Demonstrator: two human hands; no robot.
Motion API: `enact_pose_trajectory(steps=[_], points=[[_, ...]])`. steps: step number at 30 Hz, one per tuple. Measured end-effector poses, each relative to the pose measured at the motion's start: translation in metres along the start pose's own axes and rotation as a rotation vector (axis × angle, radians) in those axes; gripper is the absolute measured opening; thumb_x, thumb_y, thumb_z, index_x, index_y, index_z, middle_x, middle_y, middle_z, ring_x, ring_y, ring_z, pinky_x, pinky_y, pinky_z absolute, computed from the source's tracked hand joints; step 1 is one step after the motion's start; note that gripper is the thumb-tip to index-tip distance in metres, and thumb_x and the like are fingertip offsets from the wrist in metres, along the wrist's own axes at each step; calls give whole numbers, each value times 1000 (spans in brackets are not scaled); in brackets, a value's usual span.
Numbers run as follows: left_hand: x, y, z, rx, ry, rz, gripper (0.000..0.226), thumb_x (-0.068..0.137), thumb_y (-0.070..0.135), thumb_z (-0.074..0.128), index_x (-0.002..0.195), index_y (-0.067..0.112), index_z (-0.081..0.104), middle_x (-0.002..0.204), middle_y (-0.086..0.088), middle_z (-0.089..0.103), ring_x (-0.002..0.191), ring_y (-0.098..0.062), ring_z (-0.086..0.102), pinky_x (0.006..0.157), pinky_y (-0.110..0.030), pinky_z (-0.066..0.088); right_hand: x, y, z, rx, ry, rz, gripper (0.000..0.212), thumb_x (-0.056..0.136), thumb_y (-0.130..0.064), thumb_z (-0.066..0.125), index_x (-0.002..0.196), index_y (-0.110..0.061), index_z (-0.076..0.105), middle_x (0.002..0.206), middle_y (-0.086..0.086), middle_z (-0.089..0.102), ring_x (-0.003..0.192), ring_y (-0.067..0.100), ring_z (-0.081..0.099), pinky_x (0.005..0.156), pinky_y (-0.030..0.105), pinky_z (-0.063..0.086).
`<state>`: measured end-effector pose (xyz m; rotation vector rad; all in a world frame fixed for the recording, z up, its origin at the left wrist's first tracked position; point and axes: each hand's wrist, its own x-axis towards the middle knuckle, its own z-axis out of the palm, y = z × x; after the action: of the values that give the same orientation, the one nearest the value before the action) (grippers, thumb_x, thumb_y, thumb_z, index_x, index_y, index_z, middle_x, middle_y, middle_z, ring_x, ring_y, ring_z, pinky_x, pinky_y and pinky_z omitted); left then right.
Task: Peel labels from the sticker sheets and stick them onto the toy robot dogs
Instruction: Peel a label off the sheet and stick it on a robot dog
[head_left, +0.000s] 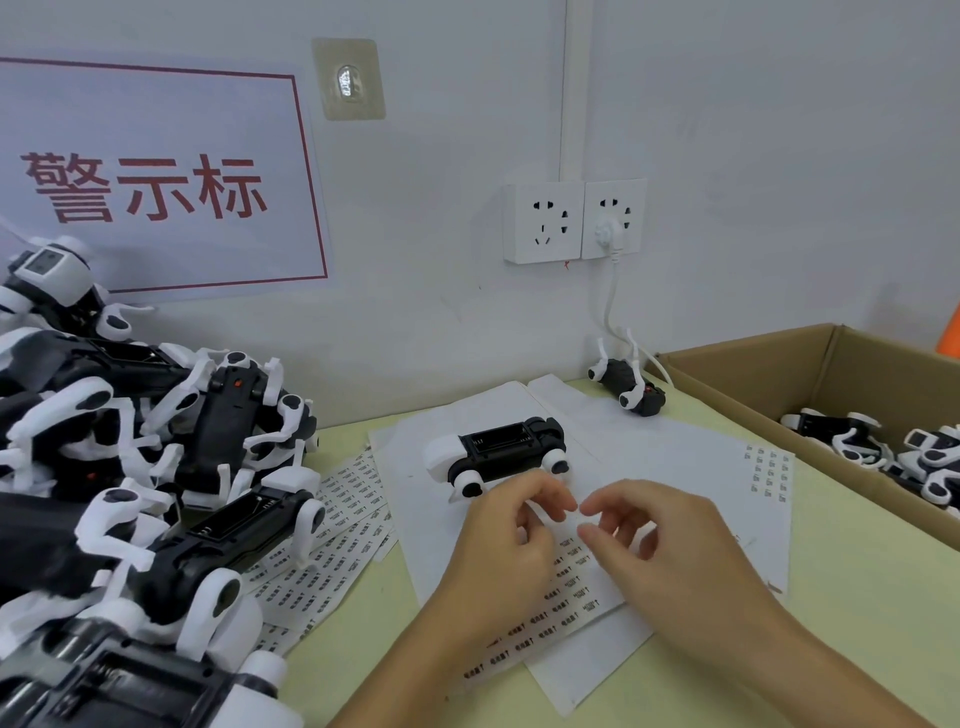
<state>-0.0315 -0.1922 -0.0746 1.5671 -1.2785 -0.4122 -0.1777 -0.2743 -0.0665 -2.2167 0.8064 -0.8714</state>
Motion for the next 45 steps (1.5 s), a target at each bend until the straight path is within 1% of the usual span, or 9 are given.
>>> enact_pose_trajectory(steps=[4, 10, 14, 17, 22, 29, 34, 42, 45], points=[[-1, 2, -1, -6, -25, 13, 45, 83, -9, 44, 91, 28, 67, 93, 11, 63, 75, -26, 60, 66, -34, 53, -1, 1, 6, -61, 82, 0, 13, 80, -32, 79, 78, -38, 68, 79, -23, 64, 73, 4, 62, 66, 13, 45], [-1, 1, 0, -46, -69, 27, 42, 76, 7, 40, 97, 32, 67, 91, 10, 65, 76, -27, 60, 66, -40, 55, -2, -3, 9, -28, 63, 7, 18, 84, -20, 75, 72, -32, 70, 70, -16, 66, 65, 5, 60, 60, 11, 44], [0, -3, 0, -75, -74, -1, 52, 77, 7, 43, 110, 44, 59, 90, 7, 65, 72, -28, 59, 68, -40, 55, -1, -8, 7, 193, -8, 100, 17, 86, -19, 74, 71, -26, 75, 65, -7, 69, 57, 2, 56, 58, 12, 43], [0, -3, 1, -79, -48, -29, 32, 86, 12, 49, 111, 32, 57, 86, 5, 69, 68, -17, 60, 69, -40, 55, 1, -12, 5, 485, -33, 242, 22, 90, -11, 69, 78, -27, 80, 66, -3, 71, 55, 6, 57, 52, 15, 44], [2, -4, -1, -165, 29, -77, 11, 101, 19, 56, 106, 24, 65, 85, -1, 71, 61, -8, 62, 59, -17, 49, 3, -12, 1, 739, -134, 374, 40, 92, 1, 55, 99, -29, 80, 82, 11, 72, 63, 18, 57, 54, 28, 43], [4, -8, -3, -248, 67, -119, 10, 100, 22, 60, 95, 21, 69, 81, 0, 72, 58, -10, 61, 52, -16, 44, 0, -11, 7, 483, -198, 270, 52, 95, 1, 51, 122, -40, 67, 81, 3, 73, 60, 15, 59, 53, 27, 47], [6, -9, -2, -255, 91, -106, 6, 97, 21, 64, 96, 19, 70, 81, -1, 72, 56, -10, 60, 51, -16, 44, -6, -6, 10, 135, -146, 36, 60, 94, -7, 53, 130, -55, 55, 81, -14, 68, 60, 15, 56, 52, 17, 45], [7, -9, -2, -264, 114, -95, 5, 96, 17, 67, 94, 15, 72, 79, -2, 73, 54, -10, 61, 52, -17, 46, -7, -2, 12, 42, -141, -44, 58, 95, -11, 54, 135, -52, 52, 83, -19, 65, 54, 5, 53, 48, 9, 38], [7, -9, -2, -272, 117, -98, 4, 95, 17, 68, 95, 14, 71, 80, -2, 73, 54, -10, 61, 53, -17, 47, -6, -2, 12, 13, -137, -59, 57, 95, -12, 54, 136, -51, 50, 84, -20, 65, 57, 8, 55, 49, 10, 39]])
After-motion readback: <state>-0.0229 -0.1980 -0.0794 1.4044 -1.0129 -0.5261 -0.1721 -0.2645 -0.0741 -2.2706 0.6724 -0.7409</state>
